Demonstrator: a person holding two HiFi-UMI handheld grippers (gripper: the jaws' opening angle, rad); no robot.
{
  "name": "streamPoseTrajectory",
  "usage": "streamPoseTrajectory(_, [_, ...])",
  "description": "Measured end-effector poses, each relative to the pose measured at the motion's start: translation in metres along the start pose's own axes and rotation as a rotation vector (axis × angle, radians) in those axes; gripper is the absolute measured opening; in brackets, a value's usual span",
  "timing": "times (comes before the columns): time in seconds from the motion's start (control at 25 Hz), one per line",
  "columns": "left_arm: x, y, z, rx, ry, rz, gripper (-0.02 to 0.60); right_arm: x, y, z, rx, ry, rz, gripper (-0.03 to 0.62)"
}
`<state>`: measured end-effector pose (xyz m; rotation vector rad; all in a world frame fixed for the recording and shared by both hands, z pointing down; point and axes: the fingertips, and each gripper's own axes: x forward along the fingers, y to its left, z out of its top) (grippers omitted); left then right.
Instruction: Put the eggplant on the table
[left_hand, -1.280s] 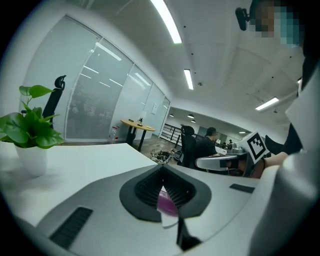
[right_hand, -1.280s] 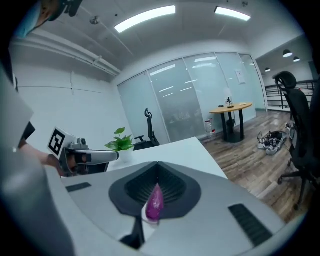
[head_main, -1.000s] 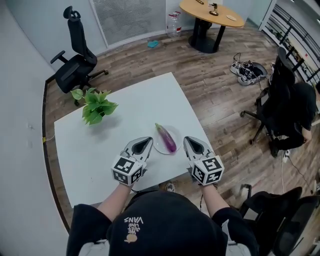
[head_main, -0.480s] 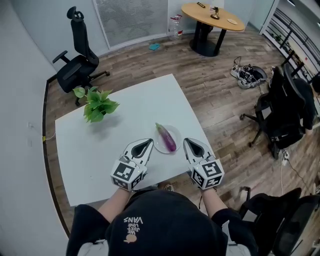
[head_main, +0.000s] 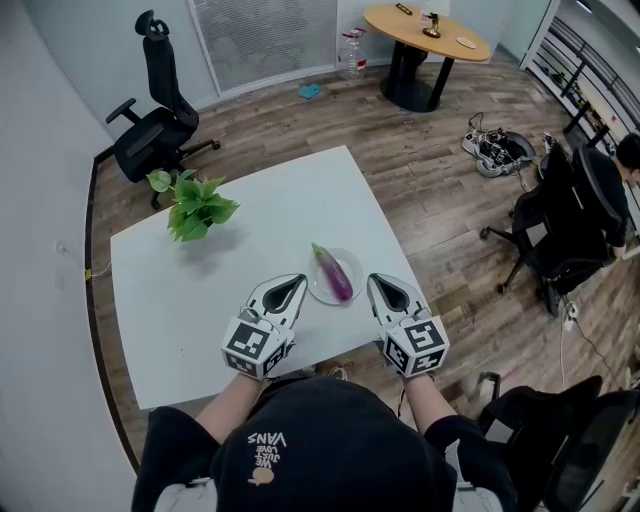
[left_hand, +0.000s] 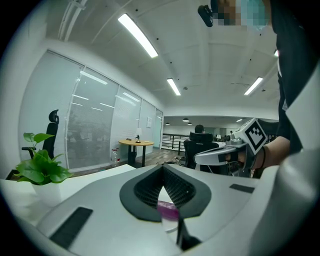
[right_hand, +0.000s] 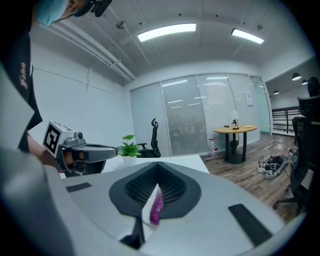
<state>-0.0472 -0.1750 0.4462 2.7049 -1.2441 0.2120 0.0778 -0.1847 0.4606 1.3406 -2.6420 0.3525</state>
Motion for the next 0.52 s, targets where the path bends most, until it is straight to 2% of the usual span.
streamPoseTrajectory(0.52, [-0.0043,0.0056,-0.0009,-0.011,0.004,-0.002,0.011,0.0036,0.0061,0.0048,-0.008,0.003,0.004,0.017])
